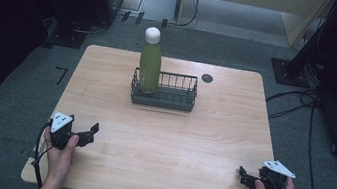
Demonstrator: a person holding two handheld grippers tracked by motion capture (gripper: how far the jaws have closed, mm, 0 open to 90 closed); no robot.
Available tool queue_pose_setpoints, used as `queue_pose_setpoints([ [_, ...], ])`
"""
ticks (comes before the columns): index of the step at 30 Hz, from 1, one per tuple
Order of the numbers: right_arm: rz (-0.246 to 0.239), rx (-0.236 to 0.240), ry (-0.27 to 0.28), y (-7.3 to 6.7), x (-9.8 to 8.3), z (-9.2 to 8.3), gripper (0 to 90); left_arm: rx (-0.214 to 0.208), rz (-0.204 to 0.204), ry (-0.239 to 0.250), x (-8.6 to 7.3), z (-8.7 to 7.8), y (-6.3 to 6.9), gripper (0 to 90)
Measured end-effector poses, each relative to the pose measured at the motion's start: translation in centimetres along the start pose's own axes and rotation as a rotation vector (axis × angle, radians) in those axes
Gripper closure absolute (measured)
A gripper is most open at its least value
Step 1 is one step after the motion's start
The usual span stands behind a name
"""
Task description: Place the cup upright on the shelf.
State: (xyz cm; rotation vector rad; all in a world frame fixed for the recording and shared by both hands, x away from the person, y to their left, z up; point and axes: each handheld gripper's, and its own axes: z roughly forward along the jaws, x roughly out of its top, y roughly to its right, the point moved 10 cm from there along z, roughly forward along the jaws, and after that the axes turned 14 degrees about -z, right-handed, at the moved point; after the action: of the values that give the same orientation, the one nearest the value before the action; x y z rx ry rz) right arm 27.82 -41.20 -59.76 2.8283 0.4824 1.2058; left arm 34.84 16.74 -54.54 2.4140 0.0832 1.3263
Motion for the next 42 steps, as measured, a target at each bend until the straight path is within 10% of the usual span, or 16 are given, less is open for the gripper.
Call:
queue_pose_setpoints([
  [17,-0.001,-0.001,0.000,0.0,0.0,0.0,0.2,0.113,0.051,-0.085,-2.9,-3.5,-4.8,0.0],
  [27,-0.001,-0.001,0.000,0.0,0.0,0.0,0.1,0.129,0.079,-0.183,-4.2,-3.2,-5.0,0.0],
  [31,-0.001,-0.001,-0.001,0.0,0.0,0.0,0.0,0.194,0.086,-0.249,-4.8,-2.8,-5.4,0.8],
  [42,0.000,-0.005,0.000,0.1,0.0,0.0,0.0,0.207,0.104,-0.253,-4.9,-2.5,-5.0,1.5],
])
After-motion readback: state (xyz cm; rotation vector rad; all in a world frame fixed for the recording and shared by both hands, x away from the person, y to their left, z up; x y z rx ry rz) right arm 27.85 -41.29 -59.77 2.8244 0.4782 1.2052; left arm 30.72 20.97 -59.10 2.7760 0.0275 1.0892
